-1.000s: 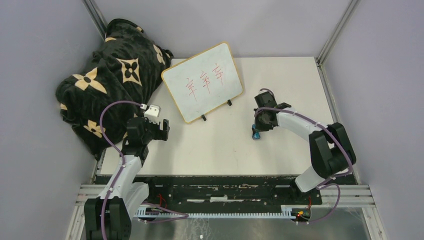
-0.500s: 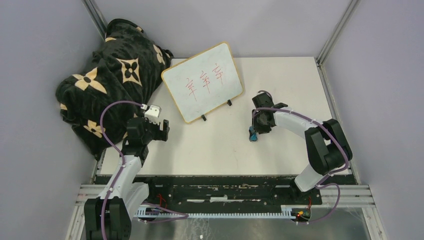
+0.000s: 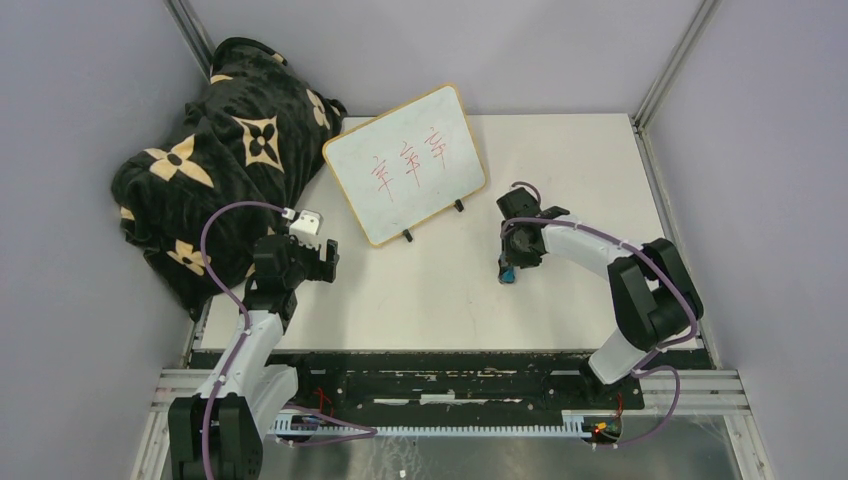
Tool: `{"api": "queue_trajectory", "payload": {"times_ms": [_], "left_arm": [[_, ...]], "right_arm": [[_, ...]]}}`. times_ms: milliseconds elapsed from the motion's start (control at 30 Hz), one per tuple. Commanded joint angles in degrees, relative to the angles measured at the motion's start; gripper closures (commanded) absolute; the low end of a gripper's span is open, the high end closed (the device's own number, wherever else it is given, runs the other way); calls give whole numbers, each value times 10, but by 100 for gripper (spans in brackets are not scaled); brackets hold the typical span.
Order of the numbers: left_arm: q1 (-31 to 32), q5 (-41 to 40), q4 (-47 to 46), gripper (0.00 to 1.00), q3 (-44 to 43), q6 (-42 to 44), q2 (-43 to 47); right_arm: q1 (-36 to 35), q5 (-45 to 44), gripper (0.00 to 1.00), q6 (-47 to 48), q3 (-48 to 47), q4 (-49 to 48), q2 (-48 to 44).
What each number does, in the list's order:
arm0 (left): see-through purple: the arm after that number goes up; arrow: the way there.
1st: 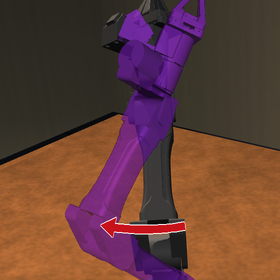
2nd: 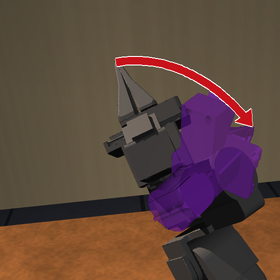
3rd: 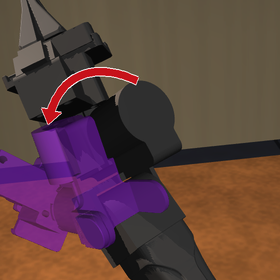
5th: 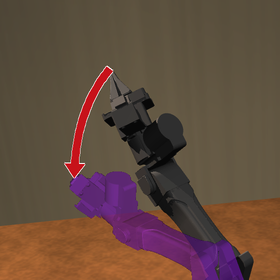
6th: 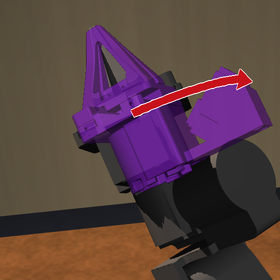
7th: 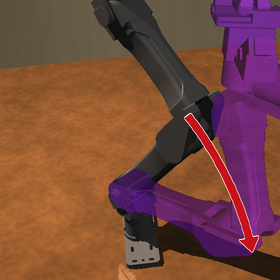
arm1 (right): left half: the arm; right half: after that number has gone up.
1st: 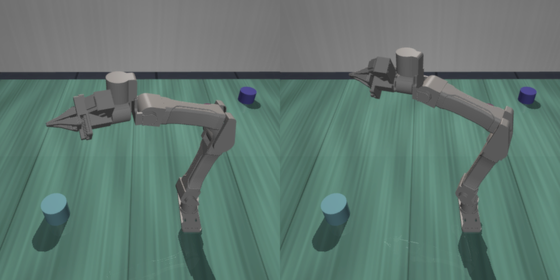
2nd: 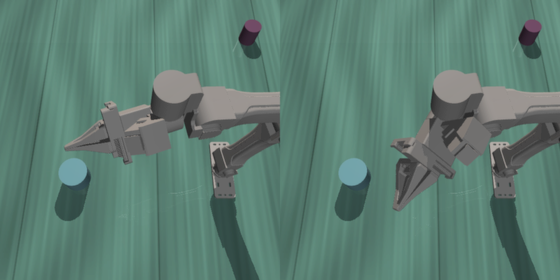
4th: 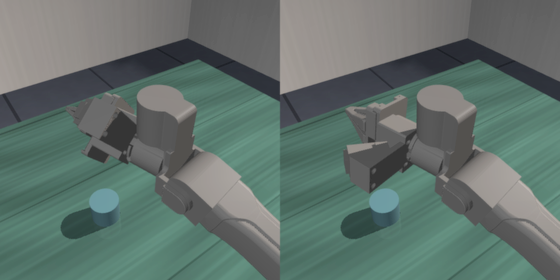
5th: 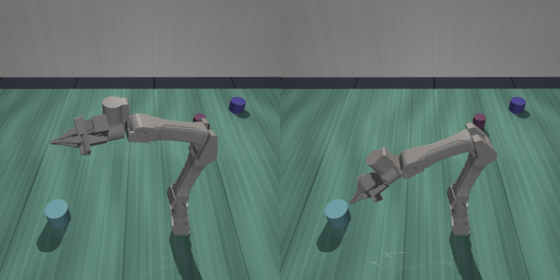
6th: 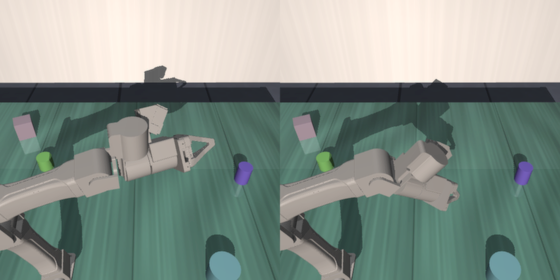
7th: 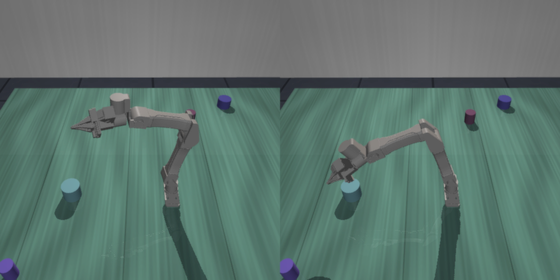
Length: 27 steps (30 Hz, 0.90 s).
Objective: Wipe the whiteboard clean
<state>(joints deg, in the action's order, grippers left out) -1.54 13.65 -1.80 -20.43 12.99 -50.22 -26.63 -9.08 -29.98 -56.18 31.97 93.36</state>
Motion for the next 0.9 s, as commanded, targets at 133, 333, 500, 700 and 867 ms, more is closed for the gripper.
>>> {"api": "queue_trajectory", "payload": {"times_ms": [133,333,500,700,867], "left_arm": [[-2,11,-8,12,-8,21,2],[-2,12,-9,12,-6,23,4],[-1,13,-9,12,-6,23,2],[-1,14,-8,12,-5,24,1],[-1,15,-8,12,-6,25,-2]], "right_arm": [[-24,-5,56,-4,-15,-21,2],[-37,-14,56,-3,-18,-21,8],[-61,-77,56,-3,-43,11,32],[-86,-95,56,-3,-64,17,53],[-92,-93,56,-5,-67,14,56]]}}
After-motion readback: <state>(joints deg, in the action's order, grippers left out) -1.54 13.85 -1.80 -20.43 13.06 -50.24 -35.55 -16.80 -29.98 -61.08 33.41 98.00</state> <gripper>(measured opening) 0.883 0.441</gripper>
